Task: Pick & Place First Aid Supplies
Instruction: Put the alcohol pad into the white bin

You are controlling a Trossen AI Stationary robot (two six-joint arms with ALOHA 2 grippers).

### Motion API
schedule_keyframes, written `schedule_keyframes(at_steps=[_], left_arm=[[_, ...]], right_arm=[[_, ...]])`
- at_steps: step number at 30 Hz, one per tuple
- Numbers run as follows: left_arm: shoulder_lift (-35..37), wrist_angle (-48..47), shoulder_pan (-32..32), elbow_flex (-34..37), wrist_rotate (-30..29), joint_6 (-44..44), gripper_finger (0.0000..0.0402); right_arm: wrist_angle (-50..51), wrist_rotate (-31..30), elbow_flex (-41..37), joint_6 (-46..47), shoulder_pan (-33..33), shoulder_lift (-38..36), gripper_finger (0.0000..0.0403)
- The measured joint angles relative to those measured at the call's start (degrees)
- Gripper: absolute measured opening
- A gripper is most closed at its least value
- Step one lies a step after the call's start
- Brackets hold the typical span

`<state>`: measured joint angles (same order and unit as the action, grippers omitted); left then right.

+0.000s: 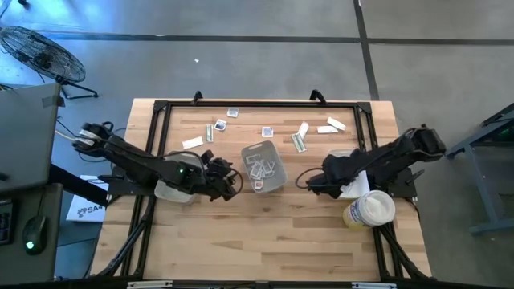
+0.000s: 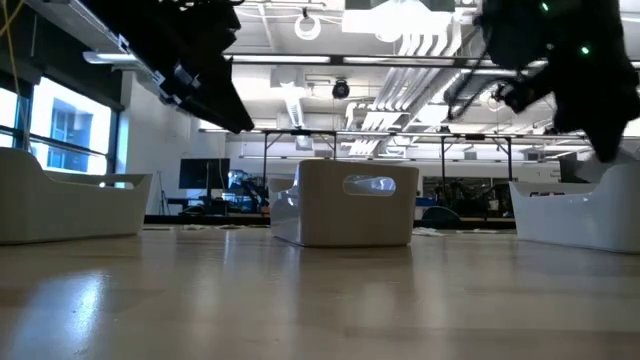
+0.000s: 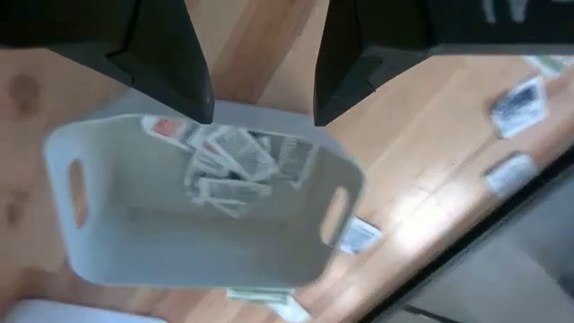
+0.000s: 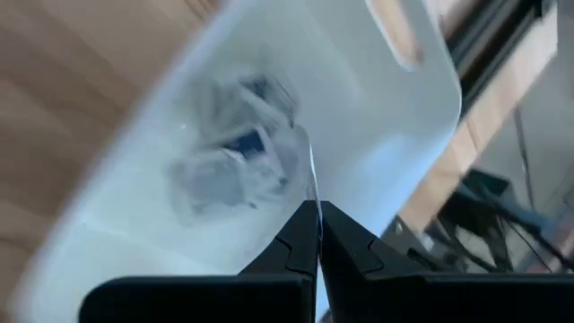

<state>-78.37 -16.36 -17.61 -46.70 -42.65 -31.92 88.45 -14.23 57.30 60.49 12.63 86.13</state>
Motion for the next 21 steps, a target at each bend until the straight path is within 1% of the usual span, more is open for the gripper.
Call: schedule_keyframes(at_steps=[4,7,11,16,21], left_arm=[[-0.3,0.2,0.0,0.1,0.8,0.1,0.0190],[-0.3,0.2,0.0,0.0,0.5,0.0,0.0190],[-0.3,1.4,0.0,0.0,-0.3,0.0,0.0190],[-0.3,2.8,0.0,0.0,0.1,0.0,0.0190],[-0.3,3.3,0.0,0.0,0.4,0.0,0.0190]], right_arm=[[-2.6,2.0,-5.4,1.0,0.3,-0.4,0.0000],[-5.7,3.2,-7.2,-0.1,0.1,-0.4,0.0000],[-8.1,3.3,-7.6,-1.4,0.1,-0.4,0.0000],[-8.7,3.5,-7.6,-0.5,0.1,-0.4,0.0003],[-8.7,3.9,-7.6,1.0,-0.9,-0.4,0.0031]])
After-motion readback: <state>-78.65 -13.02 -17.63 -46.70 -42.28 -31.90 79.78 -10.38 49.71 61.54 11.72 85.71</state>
